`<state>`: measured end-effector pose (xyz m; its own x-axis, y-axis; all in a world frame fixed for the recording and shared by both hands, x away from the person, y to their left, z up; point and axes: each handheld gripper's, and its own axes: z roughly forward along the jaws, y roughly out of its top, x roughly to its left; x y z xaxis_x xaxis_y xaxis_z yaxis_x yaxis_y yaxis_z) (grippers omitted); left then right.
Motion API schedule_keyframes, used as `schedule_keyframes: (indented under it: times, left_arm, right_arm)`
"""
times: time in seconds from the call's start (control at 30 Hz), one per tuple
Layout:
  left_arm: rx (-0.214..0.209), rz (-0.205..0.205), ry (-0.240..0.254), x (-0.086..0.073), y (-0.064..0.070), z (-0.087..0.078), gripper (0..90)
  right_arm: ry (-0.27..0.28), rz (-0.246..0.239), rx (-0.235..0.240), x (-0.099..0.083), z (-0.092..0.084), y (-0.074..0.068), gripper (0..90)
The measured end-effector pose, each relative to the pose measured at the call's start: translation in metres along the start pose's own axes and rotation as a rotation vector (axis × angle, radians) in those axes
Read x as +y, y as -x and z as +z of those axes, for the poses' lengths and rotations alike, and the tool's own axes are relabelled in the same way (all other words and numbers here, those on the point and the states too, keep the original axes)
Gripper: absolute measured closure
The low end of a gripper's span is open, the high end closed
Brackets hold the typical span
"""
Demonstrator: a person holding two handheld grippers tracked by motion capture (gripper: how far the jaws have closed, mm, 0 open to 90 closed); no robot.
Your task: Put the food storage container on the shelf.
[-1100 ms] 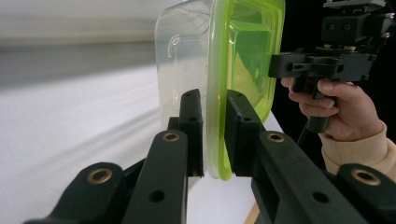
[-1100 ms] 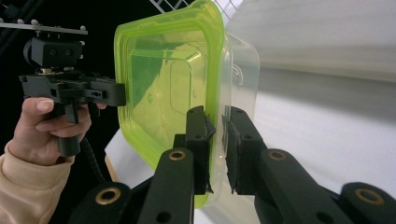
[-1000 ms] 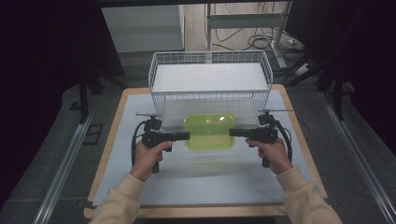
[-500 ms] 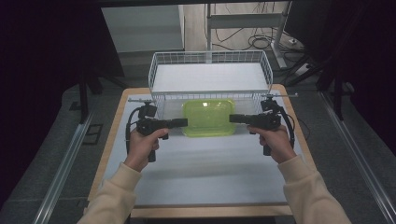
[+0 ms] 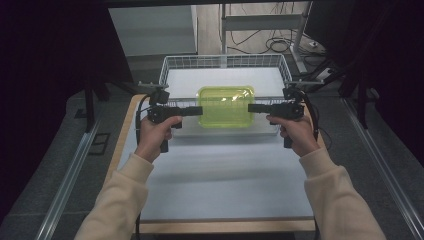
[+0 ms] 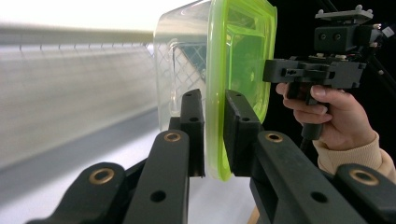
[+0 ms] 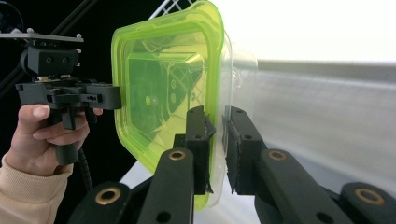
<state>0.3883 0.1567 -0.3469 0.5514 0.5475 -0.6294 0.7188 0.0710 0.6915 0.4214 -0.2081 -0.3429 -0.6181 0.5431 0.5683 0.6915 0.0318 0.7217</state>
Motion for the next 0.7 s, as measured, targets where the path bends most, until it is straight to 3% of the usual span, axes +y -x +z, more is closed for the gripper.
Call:
schedule_keyframes:
  times: [0.27,0.43,0.7]
  left_arm:
    - [0.003,0.004,-0.003,0.027,-0.01,0.009,81.4]
    - [-0.024,-0.007,-0.006,0.036,-0.017,0.012,81.5]
    - [-0.019,0.0,-0.008,0.047,-0.019,0.016,82.2]
  right_arm:
    - [0.011,0.011,-0.026,0.027,0.004,0.006,80.6]
    - [0.013,0.019,-0.032,0.036,0.006,0.01,80.5]
    - [0.013,0.017,-0.046,0.047,0.007,0.013,80.6]
